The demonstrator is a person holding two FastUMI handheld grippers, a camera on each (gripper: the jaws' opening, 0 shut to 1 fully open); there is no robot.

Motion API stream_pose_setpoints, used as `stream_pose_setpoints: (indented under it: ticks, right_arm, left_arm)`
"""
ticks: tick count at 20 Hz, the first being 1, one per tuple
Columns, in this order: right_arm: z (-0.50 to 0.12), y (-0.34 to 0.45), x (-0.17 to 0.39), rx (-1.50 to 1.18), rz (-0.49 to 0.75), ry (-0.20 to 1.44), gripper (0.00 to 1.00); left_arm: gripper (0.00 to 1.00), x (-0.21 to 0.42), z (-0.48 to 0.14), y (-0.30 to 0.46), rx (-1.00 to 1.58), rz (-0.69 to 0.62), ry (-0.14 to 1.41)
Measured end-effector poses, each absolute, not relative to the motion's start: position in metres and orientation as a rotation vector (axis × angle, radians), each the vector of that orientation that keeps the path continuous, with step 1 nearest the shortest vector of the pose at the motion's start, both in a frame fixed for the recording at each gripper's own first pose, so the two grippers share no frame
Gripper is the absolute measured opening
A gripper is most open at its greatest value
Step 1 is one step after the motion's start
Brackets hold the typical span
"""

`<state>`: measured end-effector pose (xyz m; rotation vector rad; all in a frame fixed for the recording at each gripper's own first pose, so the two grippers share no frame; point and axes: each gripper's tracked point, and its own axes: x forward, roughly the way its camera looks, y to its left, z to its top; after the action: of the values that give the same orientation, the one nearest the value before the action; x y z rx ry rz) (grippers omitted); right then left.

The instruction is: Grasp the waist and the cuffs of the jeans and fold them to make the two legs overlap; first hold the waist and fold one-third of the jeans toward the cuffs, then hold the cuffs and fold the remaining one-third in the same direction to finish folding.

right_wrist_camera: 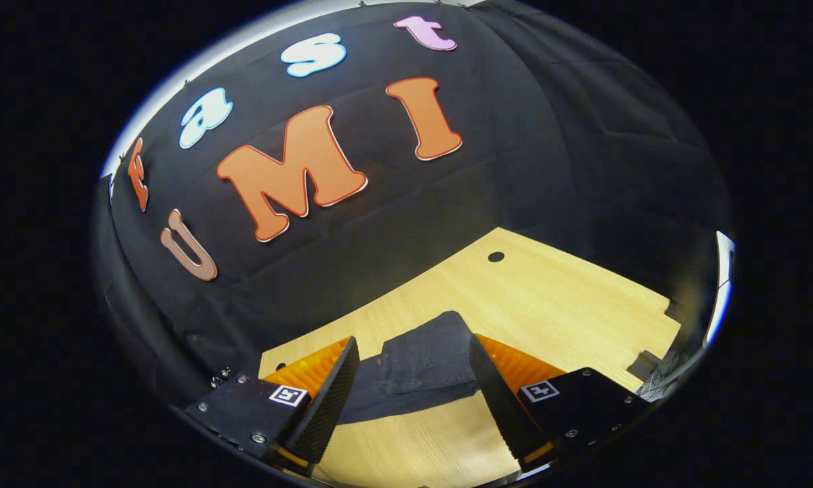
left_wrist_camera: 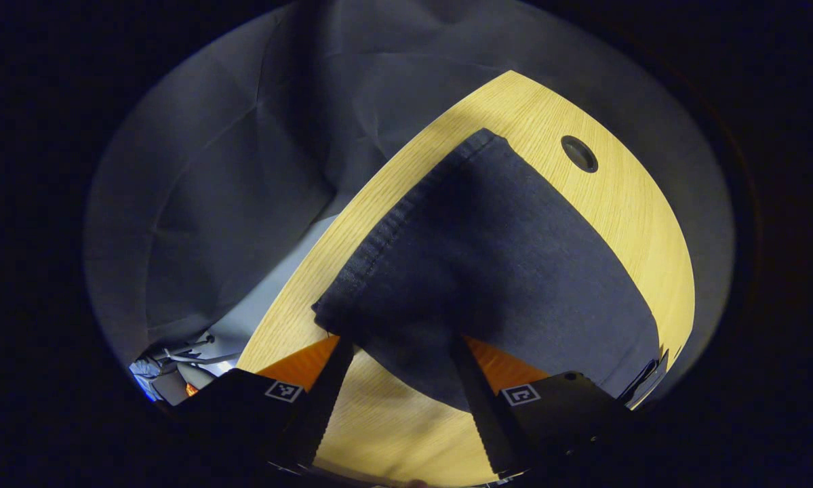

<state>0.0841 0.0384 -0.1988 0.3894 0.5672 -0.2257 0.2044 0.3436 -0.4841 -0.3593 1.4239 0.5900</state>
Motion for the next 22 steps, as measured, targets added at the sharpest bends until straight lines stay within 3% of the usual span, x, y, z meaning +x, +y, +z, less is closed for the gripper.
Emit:
stream_pose_setpoints:
  ticks: [3, 7, 9, 10, 11, 22]
  right_arm:
    - [-0.203, 0.041, 0.087, 0.372, -0.199, 0.588, 0.98]
    - [-0.213, 0.031, 0.081, 0.382, -0.191, 0.616, 0.98]
    - [-0.218, 0.019, 0.077, 0.396, -0.198, 0.630, 0.98]
    - [-0.221, 0.014, 0.077, 0.405, -0.202, 0.634, 0.98]
    - [-0.222, 0.009, 0.077, 0.414, -0.204, 0.635, 0.99]
    - [-0.233, -0.003, 0.104, 0.432, -0.113, 0.674, 0.98]
  left_arm:
    - [0.82, 0.208, -0.488, 0.340, -0.389, 0.613, 1.393]
    - [0.12, 0.223, -0.489, 0.325, -0.407, 0.567, 1.312]
    - [0.12, 0.216, -0.491, 0.324, -0.408, 0.533, 1.302]
    - [0.05, 0.223, -0.477, 0.321, -0.440, 0.519, 1.269]
    - [0.04, 0.226, -0.474, 0.319, -0.448, 0.501, 1.257]
    - [0.01, 0.244, -0.356, 0.283, -0.475, 0.249, 0.920]
